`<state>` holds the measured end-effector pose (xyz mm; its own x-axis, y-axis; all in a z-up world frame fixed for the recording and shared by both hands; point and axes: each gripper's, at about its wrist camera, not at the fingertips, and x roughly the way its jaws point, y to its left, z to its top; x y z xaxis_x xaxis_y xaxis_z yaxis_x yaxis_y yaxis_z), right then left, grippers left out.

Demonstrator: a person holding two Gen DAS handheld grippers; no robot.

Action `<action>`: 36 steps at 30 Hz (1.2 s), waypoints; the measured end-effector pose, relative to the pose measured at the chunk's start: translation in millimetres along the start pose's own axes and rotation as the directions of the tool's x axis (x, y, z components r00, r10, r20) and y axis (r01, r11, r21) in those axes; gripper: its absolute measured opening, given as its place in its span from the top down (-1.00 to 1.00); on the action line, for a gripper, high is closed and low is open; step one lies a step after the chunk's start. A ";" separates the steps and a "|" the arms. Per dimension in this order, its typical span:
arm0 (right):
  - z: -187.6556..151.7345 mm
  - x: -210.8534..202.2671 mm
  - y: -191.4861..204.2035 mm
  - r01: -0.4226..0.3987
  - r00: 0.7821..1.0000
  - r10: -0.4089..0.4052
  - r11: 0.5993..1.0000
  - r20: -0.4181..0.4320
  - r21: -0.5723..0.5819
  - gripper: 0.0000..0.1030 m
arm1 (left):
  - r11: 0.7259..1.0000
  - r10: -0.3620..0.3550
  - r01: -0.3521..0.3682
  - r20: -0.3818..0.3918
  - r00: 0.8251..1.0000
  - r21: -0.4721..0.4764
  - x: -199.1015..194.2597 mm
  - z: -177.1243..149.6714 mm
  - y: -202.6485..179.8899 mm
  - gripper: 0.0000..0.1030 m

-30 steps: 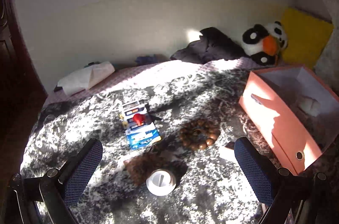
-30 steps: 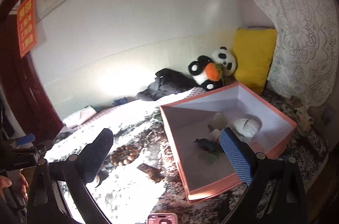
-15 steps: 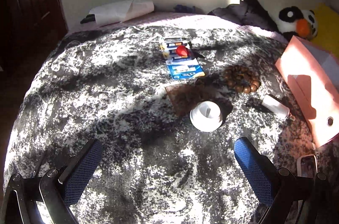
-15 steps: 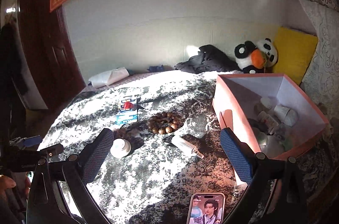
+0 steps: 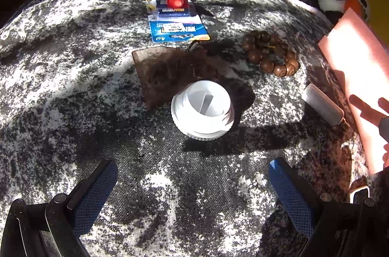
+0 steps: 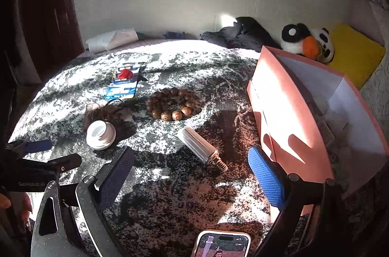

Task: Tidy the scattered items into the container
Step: 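Move both tools back over the remaining items on the bed, then grasp the white round cap with the left tool while the right tool grasps the silver bulb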

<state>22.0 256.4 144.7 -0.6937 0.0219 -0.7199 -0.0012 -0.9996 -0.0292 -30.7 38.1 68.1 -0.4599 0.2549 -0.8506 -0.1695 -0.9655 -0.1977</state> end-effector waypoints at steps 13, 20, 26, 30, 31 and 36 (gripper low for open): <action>8.0 69.5 -7.2 -0.013 0.997 0.010 0.999 -0.078 -0.041 -0.81 | 0.997 0.070 -0.070 -0.005 0.998 0.021 55.8 19.7 -16.0 -0.98; 2.2 100.9 -8.3 -0.027 0.990 0.020 0.998 -0.143 -0.050 -0.81 | 0.994 0.098 -0.099 0.023 0.995 0.045 65.7 28.9 -18.7 -0.98; 0.4 121.4 -9.0 -0.033 0.982 0.019 0.997 -0.189 -0.067 -0.81 | 0.989 0.125 -0.128 0.048 0.991 0.070 71.1 30.1 -23.1 -0.98; -2.3 139.1 -14.4 -0.017 0.974 -0.001 0.997 -0.225 -0.074 -0.72 | 0.986 0.136 -0.142 0.068 0.988 0.087 71.4 28.1 -24.9 -0.98; -2.3 143.3 -16.0 -0.028 0.972 0.011 0.997 -0.233 -0.069 -0.65 | 0.986 0.135 -0.140 0.070 0.988 0.085 71.0 28.0 -24.5 -0.98; 2.8 142.0 -13.4 -0.062 0.973 0.046 0.996 -0.227 -0.066 0.11 | 0.987 0.130 -0.137 0.084 0.988 0.085 68.0 26.2 -22.5 -0.88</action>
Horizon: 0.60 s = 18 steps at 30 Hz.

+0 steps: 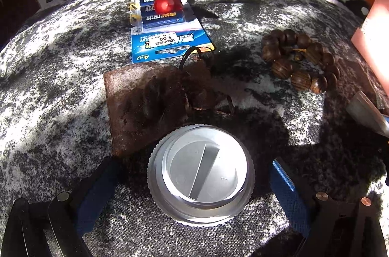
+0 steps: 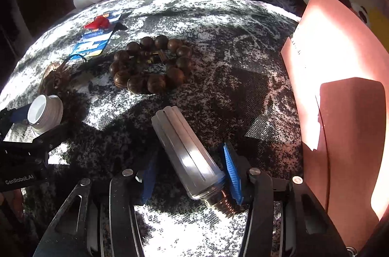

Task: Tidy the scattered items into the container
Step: 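Grasp the white round cap with the left tool while the right tool grasps the silver bulb, then carry the white cap and silver bulb over the pink box with both tools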

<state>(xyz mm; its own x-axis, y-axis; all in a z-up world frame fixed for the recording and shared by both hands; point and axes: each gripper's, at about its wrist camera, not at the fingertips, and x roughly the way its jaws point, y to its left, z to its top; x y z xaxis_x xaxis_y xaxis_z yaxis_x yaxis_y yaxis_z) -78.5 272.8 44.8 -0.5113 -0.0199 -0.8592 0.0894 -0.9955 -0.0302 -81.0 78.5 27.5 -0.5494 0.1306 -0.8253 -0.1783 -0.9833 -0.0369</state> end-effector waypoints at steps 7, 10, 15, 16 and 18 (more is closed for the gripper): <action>-5.2 -10.4 20.0 -0.015 1.000 0.016 0.999 0.007 -0.045 0.40 | 1.000 -0.013 0.013 0.001 1.000 -0.027 -6.9 1.0 8.7 -0.61; -8.1 -12.2 24.8 -0.021 1.000 0.021 0.998 0.007 -0.052 0.39 | 0.999 -0.014 0.014 0.004 1.000 -0.029 -11.0 -0.3 9.2 -0.43; -9.3 -13.4 25.0 -0.027 1.000 0.028 0.999 0.005 -0.045 0.39 | 0.999 -0.023 0.023 0.003 1.000 -0.030 -17.1 -5.0 8.5 -0.27; -9.1 -13.6 24.6 -0.031 1.000 0.031 0.999 0.006 -0.044 0.39 | 0.999 -0.021 0.022 0.003 1.000 -0.029 -17.6 -6.0 8.0 -0.27; -9.1 -14.9 24.2 -0.035 0.999 0.035 0.999 0.006 -0.042 0.39 | 0.999 -0.022 0.022 -0.001 1.000 -0.027 -18.9 -7.3 7.7 -0.27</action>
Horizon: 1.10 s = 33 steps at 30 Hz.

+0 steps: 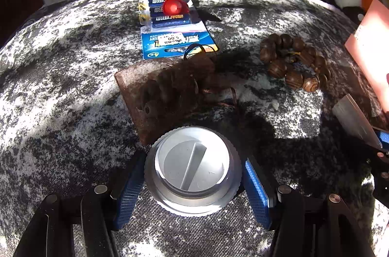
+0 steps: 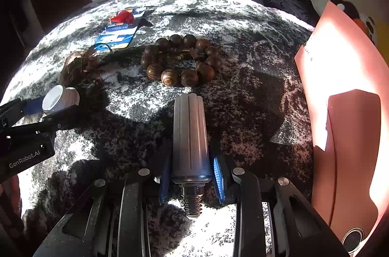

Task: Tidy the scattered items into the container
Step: 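Carry the white cap and silver bulb over the pink box with both tools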

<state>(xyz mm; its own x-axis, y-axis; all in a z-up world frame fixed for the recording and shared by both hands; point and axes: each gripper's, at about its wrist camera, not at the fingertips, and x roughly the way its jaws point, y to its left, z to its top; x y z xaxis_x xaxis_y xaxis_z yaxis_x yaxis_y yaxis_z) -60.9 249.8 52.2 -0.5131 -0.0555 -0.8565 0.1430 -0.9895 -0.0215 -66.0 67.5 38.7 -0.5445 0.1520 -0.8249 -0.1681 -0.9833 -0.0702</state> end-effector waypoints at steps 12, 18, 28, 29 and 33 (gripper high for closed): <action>-4.4 -23.2 18.5 -0.014 1.000 0.015 0.999 0.022 -0.036 0.39 | 1.000 -0.008 0.008 0.016 1.000 0.008 -28.6 -4.9 -7.0 -0.27; -9.5 -49.1 28.2 -0.010 0.998 0.012 0.999 0.057 -0.045 0.39 | 1.000 -0.006 0.005 0.052 0.999 0.019 -59.4 -6.9 -9.7 -0.27; -31.6 -105.9 42.2 -0.005 0.992 0.010 0.999 0.125 -0.039 0.39 | 0.999 -0.011 0.005 0.119 0.993 0.052 -119.0 -12.6 -21.7 -0.27; -35.1 -111.7 42.4 -0.002 0.991 0.007 0.999 0.131 -0.036 0.39 | 0.998 -0.013 0.006 0.126 0.992 0.057 -124.7 -14.1 -24.5 -0.27; -50.1 -135.6 37.4 0.009 0.988 -0.007 1.000 0.153 -0.016 0.39 | 0.996 -0.026 0.014 0.145 0.989 0.083 -145.2 -20.1 -36.7 -0.27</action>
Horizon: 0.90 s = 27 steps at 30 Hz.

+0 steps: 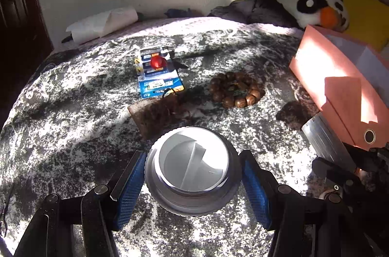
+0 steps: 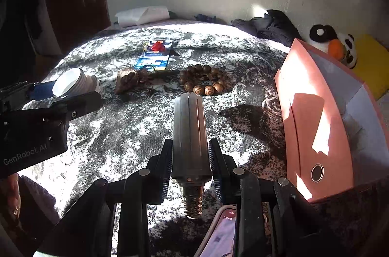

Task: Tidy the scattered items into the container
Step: 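Carry the white cap and silver bulb over the pink box with both tools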

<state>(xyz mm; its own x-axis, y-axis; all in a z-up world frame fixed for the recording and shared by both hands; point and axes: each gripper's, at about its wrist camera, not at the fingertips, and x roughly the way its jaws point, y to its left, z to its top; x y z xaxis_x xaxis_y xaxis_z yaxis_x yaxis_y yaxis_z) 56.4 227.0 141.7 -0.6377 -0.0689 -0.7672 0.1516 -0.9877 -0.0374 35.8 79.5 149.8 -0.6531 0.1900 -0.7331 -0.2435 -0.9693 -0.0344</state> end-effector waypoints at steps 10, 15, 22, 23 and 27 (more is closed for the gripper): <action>-21.4 -70.8 -27.8 0.061 0.995 -0.065 0.997 0.074 0.046 0.39 | 0.996 -0.055 0.051 0.052 0.997 0.077 -46.1 2.8 -47.6 -0.27; -31.4 -106.4 -47.6 0.101 0.988 -0.110 0.992 0.109 0.081 0.39 | 0.988 -0.099 0.089 0.078 0.992 0.129 -63.2 8.6 -79.4 -0.27; -44.7 -150.1 -88.3 0.164 0.973 -0.185 0.975 0.139 0.150 0.39 | 0.965 -0.174 0.150 0.100 0.980 0.215 -79.1 23.7 -131.6 -0.27; -46.6 -155.3 -94.9 0.173 0.970 -0.196 0.972 0.141 0.161 0.39 | 0.961 -0.185 0.159 0.102 0.977 0.226 -81.1 26.5 -139.4 -0.27; -51.2 -174.2 -121.9 0.208 0.959 -0.241 0.956 0.148 0.206 0.39 | 0.943 -0.230 0.195 0.104 0.968 0.269 -84.2 39.9 -170.5 -0.27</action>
<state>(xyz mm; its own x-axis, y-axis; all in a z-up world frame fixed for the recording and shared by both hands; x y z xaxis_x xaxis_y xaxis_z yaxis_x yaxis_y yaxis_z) 187.7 366.6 247.2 -0.7603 0.1508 -0.6318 -0.1429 -0.9877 -0.0638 103.7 235.0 244.5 -0.6509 0.4227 -0.6306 -0.5500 -0.8351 0.0079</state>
